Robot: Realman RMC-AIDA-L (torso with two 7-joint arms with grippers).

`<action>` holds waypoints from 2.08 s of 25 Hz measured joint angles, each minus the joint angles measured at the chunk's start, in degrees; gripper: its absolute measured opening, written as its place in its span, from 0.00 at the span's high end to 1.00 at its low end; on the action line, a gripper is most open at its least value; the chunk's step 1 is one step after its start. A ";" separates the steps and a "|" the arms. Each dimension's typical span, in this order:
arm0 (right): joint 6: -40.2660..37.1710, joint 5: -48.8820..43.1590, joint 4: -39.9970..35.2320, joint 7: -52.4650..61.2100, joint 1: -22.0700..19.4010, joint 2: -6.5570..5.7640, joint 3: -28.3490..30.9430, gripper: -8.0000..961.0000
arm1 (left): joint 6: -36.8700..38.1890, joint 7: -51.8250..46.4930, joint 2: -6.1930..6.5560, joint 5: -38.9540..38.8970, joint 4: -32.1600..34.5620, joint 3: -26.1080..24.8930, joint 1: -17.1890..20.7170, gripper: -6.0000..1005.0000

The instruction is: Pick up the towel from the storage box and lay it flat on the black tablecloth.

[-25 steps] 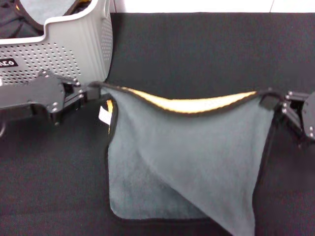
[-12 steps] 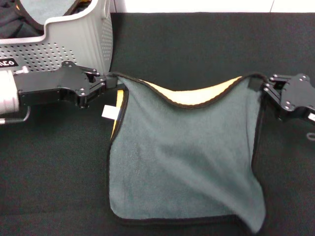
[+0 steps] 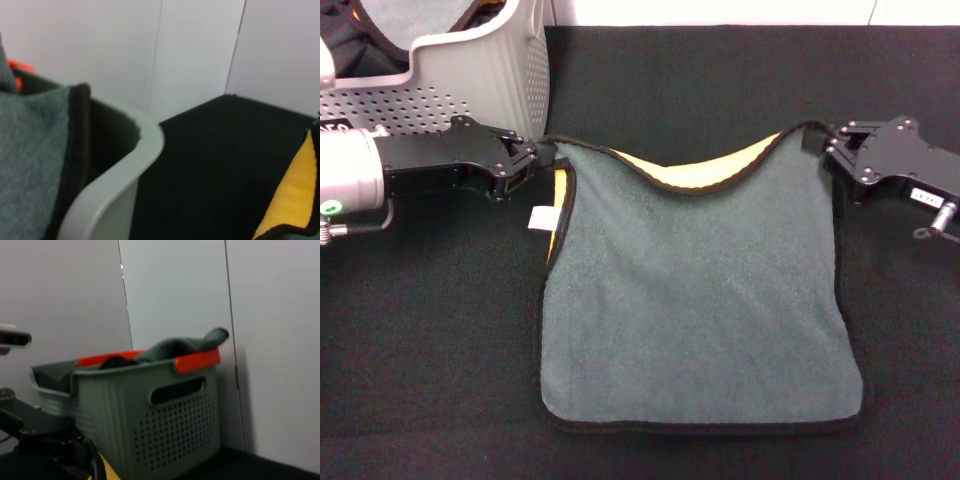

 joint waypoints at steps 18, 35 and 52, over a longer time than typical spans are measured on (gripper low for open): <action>7.09 -0.66 4.45 1.99 2.93 0.79 -0.06 0.92 | -10.71 -1.21 -0.23 1.83 -3.86 4.57 -1.08 0.98; 9.45 -1.36 4.49 3.94 2.79 1.10 -0.06 0.88 | -13.79 -5.95 0.20 2.39 -4.38 4.37 -0.86 0.96; 5.10 -0.92 0.25 0.62 -2.80 1.20 3.35 0.29 | -2.02 -4.37 0.61 -2.34 -0.74 3.92 2.33 0.59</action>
